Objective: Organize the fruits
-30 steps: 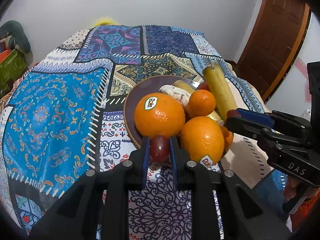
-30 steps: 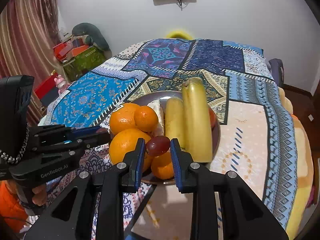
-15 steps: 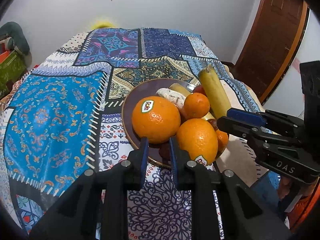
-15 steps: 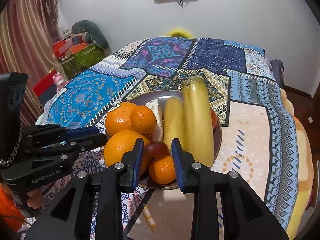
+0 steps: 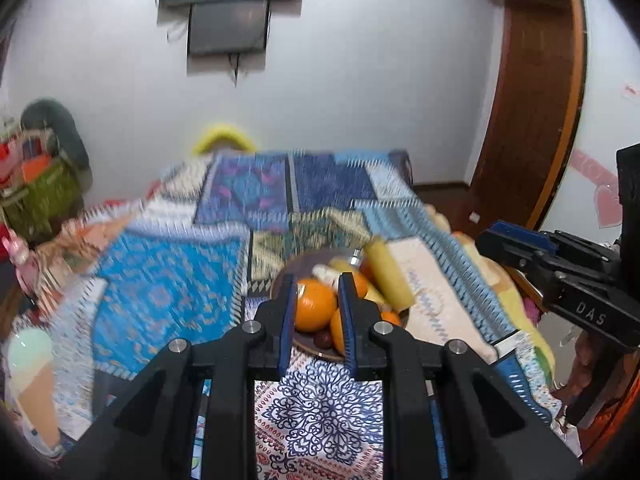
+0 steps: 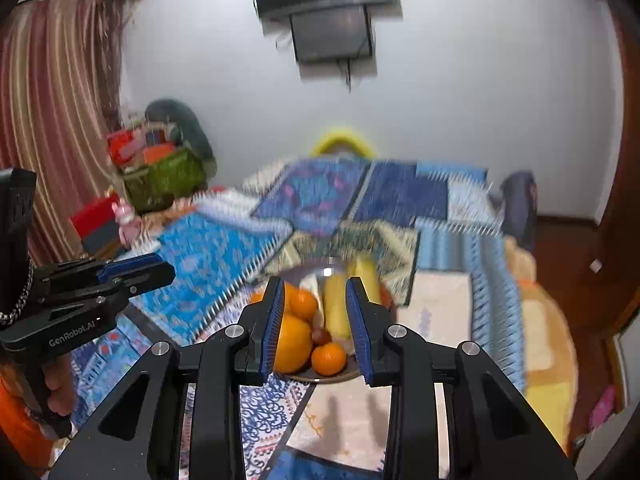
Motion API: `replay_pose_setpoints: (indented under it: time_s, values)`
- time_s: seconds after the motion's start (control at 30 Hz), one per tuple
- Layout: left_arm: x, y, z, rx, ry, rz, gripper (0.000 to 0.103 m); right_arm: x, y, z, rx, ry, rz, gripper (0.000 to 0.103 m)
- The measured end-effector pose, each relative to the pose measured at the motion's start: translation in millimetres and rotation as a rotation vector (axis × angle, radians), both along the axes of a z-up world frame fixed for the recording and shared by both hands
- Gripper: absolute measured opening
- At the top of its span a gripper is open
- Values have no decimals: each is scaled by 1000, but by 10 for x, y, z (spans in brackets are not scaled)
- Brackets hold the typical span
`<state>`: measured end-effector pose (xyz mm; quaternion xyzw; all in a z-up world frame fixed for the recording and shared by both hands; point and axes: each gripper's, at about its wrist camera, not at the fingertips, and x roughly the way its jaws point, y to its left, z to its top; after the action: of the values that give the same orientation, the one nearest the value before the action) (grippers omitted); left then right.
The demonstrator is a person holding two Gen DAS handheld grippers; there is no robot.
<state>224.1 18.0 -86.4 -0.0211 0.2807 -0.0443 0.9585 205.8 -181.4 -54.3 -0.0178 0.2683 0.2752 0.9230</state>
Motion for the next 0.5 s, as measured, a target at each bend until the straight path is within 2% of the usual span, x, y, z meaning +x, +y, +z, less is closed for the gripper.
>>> replay_pose_setpoints:
  time_s: [0.13, 0.23, 0.3, 0.37, 0.47, 0.5]
  values:
    - [-324, -87, 356, -1, -89, -6, 22, -331, -134, 340, 37, -90, -17, 29]
    - [-586, -146, 595, 2, -154, -3, 33, -583, -211, 555, 67, -144, -25, 29]
    - [-776, -182, 733, 10, -205, 2, 44, -745, -253, 677, 85, -181, -33, 29]
    - [-962, -214, 854, 14, -255, 0, 48, -893, -283, 779, 97, -215, -42, 29]
    - [-1157, -247, 955, 13, -304, 8, 58, -1090, -313, 882, 111, -263, -58, 39]
    - [-1220, -258, 988, 13, -318, 10, 60, -1134, -320, 903, 116, -273, -63, 47]
